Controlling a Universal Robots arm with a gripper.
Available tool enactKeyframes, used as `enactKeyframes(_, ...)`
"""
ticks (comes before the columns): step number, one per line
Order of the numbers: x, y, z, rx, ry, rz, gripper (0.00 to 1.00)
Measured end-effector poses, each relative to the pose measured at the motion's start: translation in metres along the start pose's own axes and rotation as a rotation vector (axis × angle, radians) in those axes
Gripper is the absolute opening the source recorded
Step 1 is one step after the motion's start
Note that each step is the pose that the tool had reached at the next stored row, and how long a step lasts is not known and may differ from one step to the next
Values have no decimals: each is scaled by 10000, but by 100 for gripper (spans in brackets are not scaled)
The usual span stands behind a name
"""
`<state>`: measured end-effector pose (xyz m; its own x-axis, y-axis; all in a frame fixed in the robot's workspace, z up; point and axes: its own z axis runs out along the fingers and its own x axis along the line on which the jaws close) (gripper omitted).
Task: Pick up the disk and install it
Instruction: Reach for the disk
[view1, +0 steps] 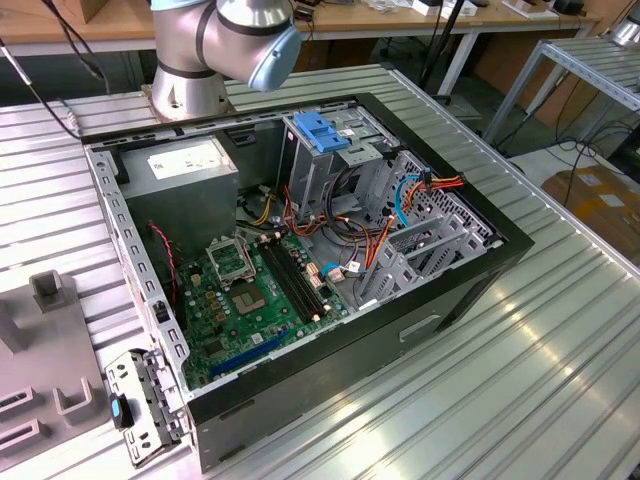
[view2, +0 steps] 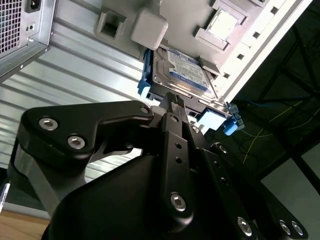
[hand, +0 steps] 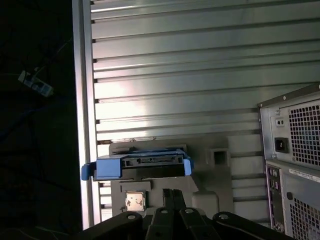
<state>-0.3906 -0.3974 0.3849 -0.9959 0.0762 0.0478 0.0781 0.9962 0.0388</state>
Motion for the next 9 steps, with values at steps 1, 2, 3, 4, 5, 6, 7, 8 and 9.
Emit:
enactKeyframes(1, 42, 2, 2, 0, 0, -1, 11)
enactKeyframes(2, 89, 5, 6, -1, -1, -1, 11)
enactKeyframes(3, 131, 10, 8, -1, 0, 1, 11)
enactKeyframes(4, 184, 22, 10, 2, 2, 1, 11)
enactKeyframes(5, 229, 32, 14, 1, 0, 0, 11)
enactKeyframes(6, 271, 39, 19, 0, -1, -1, 11)
enactKeyframes(7, 314, 50, 22, 0, -1, -1, 11)
enactKeyframes(8, 366, 64, 26, 0, -1, 1, 11)
enactKeyframes(9, 407, 75, 29, 0, 0, 1, 11)
